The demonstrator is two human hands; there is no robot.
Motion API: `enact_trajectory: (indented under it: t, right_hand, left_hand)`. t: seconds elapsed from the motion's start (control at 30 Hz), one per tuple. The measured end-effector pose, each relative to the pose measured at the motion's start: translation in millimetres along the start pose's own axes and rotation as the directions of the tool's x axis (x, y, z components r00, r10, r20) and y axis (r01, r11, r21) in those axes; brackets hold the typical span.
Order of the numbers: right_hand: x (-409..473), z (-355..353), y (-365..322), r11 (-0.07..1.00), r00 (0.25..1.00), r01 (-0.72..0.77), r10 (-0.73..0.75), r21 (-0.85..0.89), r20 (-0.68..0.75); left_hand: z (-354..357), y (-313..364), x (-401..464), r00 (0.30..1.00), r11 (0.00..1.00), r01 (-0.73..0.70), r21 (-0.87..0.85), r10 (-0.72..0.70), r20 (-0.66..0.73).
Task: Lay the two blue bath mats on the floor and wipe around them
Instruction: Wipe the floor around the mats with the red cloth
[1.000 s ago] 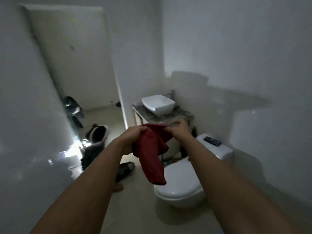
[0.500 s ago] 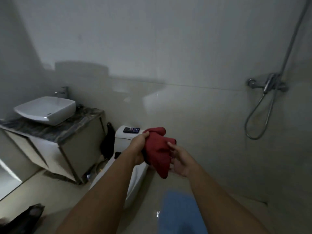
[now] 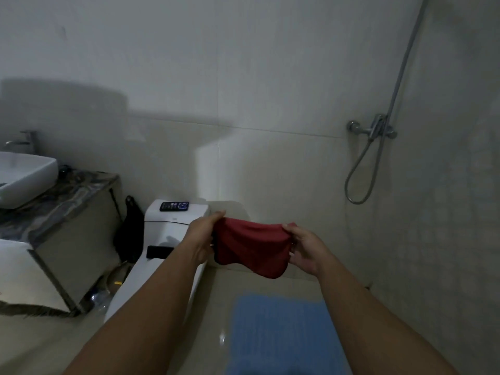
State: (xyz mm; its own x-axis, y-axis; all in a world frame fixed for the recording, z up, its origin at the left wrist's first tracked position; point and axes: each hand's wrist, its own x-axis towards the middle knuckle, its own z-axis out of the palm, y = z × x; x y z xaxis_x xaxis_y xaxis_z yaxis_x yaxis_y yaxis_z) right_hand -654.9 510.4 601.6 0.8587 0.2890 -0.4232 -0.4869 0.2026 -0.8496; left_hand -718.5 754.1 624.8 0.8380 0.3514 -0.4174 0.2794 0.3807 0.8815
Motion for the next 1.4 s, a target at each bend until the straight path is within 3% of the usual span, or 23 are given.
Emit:
enact_trajectory:
  t: [0.07, 0.2, 0.5, 0.57, 0.67, 0.77, 0.9, 1.07, 1.13, 1.2, 1.3, 1.4]
  right_hand:
    - [-7, 3, -7, 1.000, 1.000, 0.020, -0.020, 0.012, -0.023]
    - [-15, 6, -21, 0.998, 0.997, 0.060, -0.061, -0.011, -0.052]
    - [-15, 10, -28, 0.978, 0.980, 0.167, -0.178, -0.125, -0.084]
    - [-18, 12, -28, 0.974, 0.983, 0.157, -0.169, -0.160, -0.064]
    - [-21, 15, -28, 0.955, 0.984, 0.157, -0.174, -0.253, -0.044]
    - [-23, 17, -27, 0.917, 0.980, 0.166, -0.196, -0.363, -0.047]
    - [-26, 21, -27, 0.820, 0.961, 0.206, -0.271, -0.534, -0.046]
    - [-31, 36, -25, 0.741, 0.949, 0.263, -0.315, -0.617, 0.026]
    - [-34, 47, -26, 0.742, 0.948, 0.289, -0.311, -0.605, 0.071]
    - [-39, 63, -28, 0.765, 0.946, 0.318, -0.297, -0.559, 0.131]
    - [-50, 92, -32, 0.853, 0.939, 0.329, -0.252, -0.405, 0.232]
    - [-61, 115, -35, 0.907, 0.916, 0.292, -0.175, -0.303, 0.360]
  left_hand:
    - [-6, 7, -2, 0.997, 0.998, -0.054, -0.036, 0.052, -0.053]
    - [-21, 19, 1, 0.976, 0.986, -0.157, 0.052, 0.163, -0.141]
    - [-46, 40, 9, 0.926, 0.922, -0.305, 0.237, 0.346, -0.153]
    - [-52, 44, 7, 0.919, 0.891, -0.334, 0.308, 0.381, -0.104]
    - [-60, 48, 7, 0.919, 0.813, -0.366, 0.452, 0.394, 0.036]
    - [-66, 53, 4, 0.888, 0.610, -0.382, 0.694, 0.451, 0.092]
    - [-84, 57, 8, 0.867, 0.438, -0.322, 0.840, 0.493, 0.075]
    - [-101, 57, 5, 0.805, 0.363, -0.217, 0.906, 0.591, -0.044]
    - [-103, 55, 6, 0.800, 0.388, -0.189, 0.902, 0.594, -0.088]
    - [-105, 54, 10, 0.821, 0.504, -0.180, 0.845, 0.550, -0.153]
    - [-99, 61, 8, 0.893, 0.803, -0.245, 0.544, 0.405, -0.196]
    - [-91, 70, -1, 0.920, 0.911, -0.307, 0.277, 0.358, -0.158]
